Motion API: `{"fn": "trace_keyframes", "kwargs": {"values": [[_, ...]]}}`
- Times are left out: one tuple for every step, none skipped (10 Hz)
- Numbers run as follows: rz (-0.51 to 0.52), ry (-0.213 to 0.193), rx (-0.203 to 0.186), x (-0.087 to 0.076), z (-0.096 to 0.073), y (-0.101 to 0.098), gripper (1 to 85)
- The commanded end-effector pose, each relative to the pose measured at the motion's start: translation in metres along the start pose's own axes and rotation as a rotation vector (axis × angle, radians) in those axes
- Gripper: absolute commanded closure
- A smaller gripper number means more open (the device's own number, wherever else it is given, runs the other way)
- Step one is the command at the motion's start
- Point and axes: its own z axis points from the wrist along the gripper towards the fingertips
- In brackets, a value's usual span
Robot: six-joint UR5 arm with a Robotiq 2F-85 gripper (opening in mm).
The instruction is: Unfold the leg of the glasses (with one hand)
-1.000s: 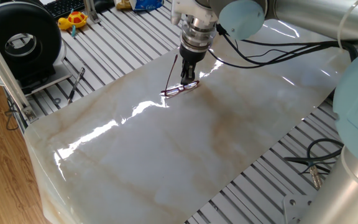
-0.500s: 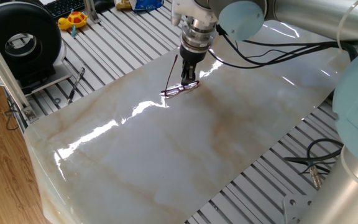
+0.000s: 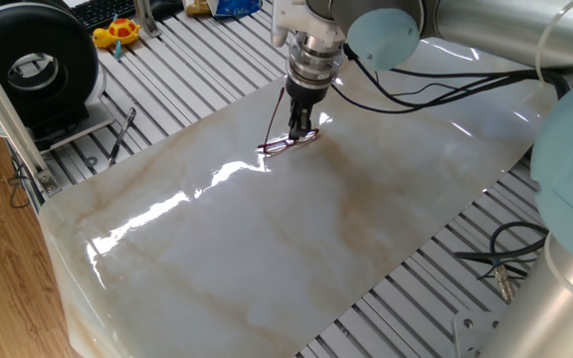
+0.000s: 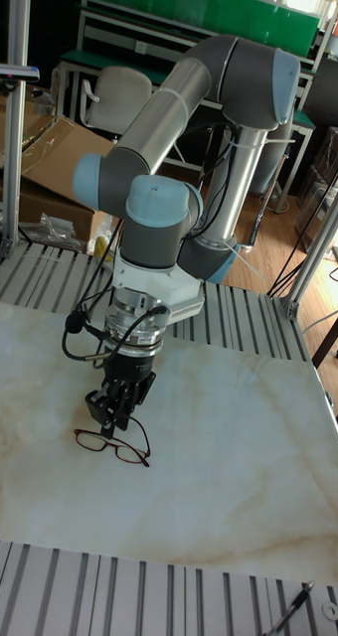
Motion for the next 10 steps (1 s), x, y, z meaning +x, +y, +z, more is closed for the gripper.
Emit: {"fn": "trace_keyframes", "kwargs": {"values": [[0.014,-0.016,-0.012,-0.003,-0.002,0.001,51.7],[0.014,-0.024,-0.007,-0.005,-0.002,0.000,51.7],[0.010,-0.022,0.000,-0.004,0.000,-0.001,51.7],[0.008,-0.019,0.002,-0.002,0.003,-0.002,51.7],[0.005,-0.021,-0.001,-0.002,0.006,-0.001,51.7],[-0.002,-0.023,-0.003,-0.003,0.009,0.001,51.7],[0.000,-0.032,-0.005,-0.007,0.012,0.004,51.7],[0.000,-0.034,-0.005,-0.008,0.013,0.005,51.7],[-0.002,-0.033,-0.004,-0.008,0.013,0.005,51.7],[-0.004,-0.030,-0.002,-0.007,0.014,0.004,51.7]]}}
